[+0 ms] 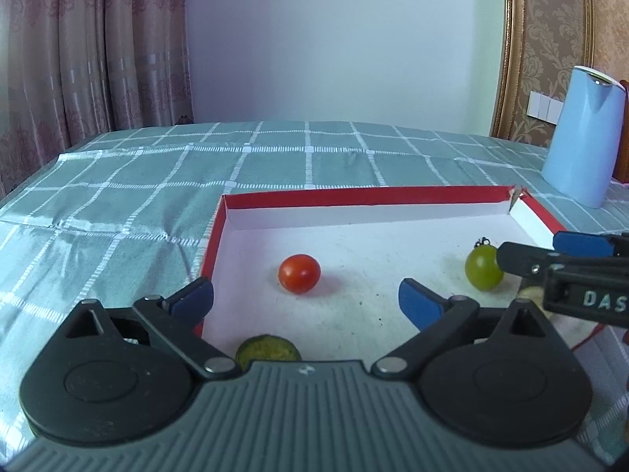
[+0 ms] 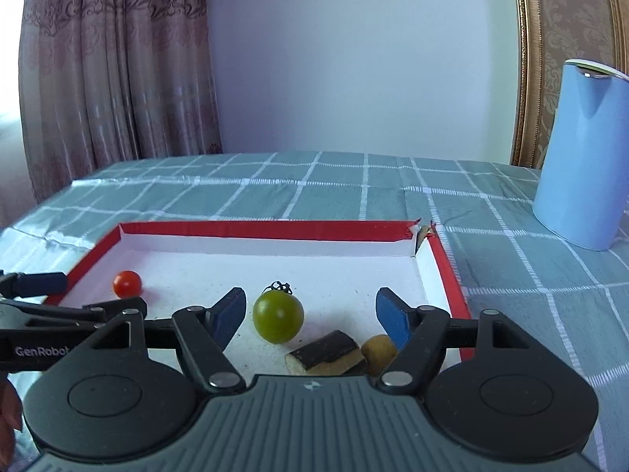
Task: Organize fruits
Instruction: 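Open the left gripper to drop the cherry tomato while the right releases the green tomato, then lift both open grippers out of the tray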
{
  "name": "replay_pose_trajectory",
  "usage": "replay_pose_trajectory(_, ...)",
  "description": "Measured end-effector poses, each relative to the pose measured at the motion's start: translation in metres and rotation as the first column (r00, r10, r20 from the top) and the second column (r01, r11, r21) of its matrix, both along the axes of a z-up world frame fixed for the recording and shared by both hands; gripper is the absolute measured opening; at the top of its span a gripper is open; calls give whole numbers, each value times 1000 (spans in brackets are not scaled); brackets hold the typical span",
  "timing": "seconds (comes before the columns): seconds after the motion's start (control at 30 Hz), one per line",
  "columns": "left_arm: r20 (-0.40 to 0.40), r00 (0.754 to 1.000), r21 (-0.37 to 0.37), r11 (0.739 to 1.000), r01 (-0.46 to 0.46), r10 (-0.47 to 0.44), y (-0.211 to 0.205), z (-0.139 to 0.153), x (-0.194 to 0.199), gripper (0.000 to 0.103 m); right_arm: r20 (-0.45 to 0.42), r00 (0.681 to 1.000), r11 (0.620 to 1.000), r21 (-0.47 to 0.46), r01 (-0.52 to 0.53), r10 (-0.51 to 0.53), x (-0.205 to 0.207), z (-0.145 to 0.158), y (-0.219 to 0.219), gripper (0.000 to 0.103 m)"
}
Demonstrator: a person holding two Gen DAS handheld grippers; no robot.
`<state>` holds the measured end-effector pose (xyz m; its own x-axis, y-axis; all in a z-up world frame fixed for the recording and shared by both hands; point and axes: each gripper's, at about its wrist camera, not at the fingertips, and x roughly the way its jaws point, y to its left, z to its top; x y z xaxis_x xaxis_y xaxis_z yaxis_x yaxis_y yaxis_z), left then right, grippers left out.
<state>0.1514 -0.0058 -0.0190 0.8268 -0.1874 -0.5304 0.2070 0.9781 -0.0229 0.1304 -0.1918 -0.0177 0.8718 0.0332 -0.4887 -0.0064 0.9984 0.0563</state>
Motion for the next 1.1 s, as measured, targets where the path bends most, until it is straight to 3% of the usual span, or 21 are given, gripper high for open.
replay_pose_trajectory(0.3,72,997,-24,1000,5,-3,23,5,-44,103,66,997,999,44,-31,28,-62,5,-11,73)
replay_pose_trajectory(0.47,44,999,-87,996,27,-23,45,2,-69,103,37,998,996,66,-56,54,-85,-6,-17,73)
replay_pose_trajectory(0.63,13,998,-57,996,63,-62,45,-5,-90,103,57,997,996,62,-58,55,-93,-6,-17,73)
replay_pose_trajectory(0.73,6,993,-126,985,118,-118,51,-5,-98,103,48,997,996,66,-56,53,-92,-6,-19,73)
replay_pose_trajectory(0.83,11,993,-61,992,114,-114,45,-7,-102,103,37,997,995,75,-67,64,-90,-7,-19,73)
replay_pose_trajectory(1.1,-93,986,65,988,143,-137,26,-22,-91,103,50,995,993,63,-95,92,-100,-7,-14,73)
